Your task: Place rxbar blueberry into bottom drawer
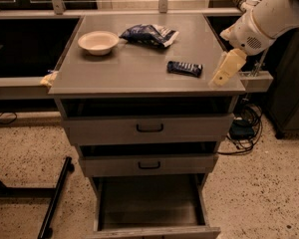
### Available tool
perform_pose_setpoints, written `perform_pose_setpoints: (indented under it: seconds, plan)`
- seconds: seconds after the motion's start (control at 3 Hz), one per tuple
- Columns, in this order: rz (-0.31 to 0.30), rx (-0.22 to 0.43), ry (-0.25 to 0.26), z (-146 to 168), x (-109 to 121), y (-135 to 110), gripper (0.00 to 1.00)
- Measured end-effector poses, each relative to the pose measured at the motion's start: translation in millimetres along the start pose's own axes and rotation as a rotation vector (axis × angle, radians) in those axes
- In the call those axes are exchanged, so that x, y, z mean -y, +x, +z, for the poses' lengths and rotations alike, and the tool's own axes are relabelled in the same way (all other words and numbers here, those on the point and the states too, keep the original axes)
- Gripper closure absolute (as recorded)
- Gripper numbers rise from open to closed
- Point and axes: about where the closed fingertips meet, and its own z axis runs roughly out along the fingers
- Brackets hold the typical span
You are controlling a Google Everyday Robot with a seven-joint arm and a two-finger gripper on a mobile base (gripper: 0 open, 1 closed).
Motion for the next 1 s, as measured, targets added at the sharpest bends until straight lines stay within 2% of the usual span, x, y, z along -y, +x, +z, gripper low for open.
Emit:
perform_pose_setpoints:
  seconds: [0.33,1.0]
  plan:
    - [0.003,0.047,-0.023,26,16,-4,0.00]
    - [0.073,0.124,-0.070,76,50,-15,0.00]
